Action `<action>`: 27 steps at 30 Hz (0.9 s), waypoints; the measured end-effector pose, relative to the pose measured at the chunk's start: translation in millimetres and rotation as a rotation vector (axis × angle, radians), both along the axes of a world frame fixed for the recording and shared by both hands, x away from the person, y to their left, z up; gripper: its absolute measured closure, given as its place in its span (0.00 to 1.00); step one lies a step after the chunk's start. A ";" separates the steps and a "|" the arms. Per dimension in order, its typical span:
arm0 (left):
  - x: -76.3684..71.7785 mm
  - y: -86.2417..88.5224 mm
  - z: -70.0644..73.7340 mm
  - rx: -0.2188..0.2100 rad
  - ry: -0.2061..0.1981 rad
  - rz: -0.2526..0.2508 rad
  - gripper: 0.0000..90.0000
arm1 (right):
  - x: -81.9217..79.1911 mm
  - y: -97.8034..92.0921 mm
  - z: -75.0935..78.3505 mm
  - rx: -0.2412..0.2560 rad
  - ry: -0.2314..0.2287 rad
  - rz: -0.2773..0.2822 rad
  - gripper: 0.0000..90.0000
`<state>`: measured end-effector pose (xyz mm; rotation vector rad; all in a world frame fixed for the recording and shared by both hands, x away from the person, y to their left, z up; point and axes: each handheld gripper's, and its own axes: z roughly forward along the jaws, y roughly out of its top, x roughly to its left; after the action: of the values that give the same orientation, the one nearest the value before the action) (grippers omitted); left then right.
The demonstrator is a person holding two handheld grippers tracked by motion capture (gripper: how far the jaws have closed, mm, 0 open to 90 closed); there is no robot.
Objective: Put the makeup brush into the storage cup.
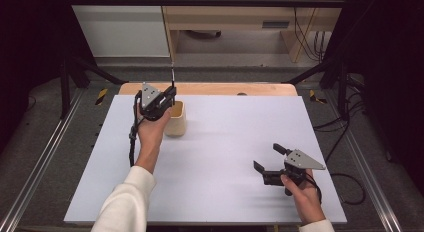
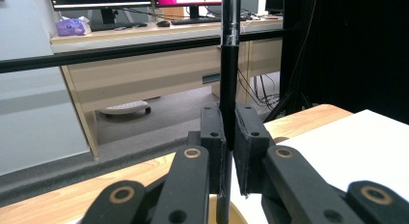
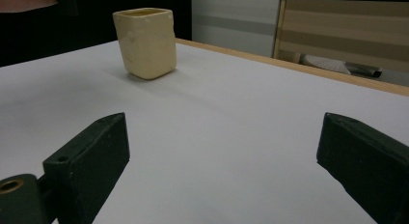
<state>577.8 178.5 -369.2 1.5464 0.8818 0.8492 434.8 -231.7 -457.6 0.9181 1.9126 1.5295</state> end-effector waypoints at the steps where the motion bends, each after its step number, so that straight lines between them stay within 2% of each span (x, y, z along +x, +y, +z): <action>1: 0.1 -0.1 -0.7 0.000 0.002 -0.002 0.92 | 0.0 0.0 -0.1 0.000 0.000 0.000 0.05; 6: -0.1 2.8 -3.5 -0.013 0.003 0.009 0.92 | -0.3 1.1 -0.5 0.000 0.008 0.004 0.05; 18: -1.7 10.4 -9.4 0.004 0.008 0.025 0.92 | 0.1 2.5 -1.7 -0.011 0.006 0.017 0.06; 23: -1.5 12.2 -15.1 -0.017 0.020 0.030 0.92 | 0.0 4.3 -2.4 -0.018 0.009 0.023 0.06; 25: -1.5 13.3 -17.5 -0.047 0.026 0.030 0.92 | 0.2 4.6 -2.8 -0.023 0.011 0.024 0.06; 27: -1.7 13.9 -19.5 -0.042 0.029 0.032 0.92 | 0.3 4.8 -3.3 -0.025 0.019 0.024 0.06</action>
<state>576.1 192.4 -388.7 1.5153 0.9418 0.8283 435.1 -226.9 -460.8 0.9044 1.9583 1.5126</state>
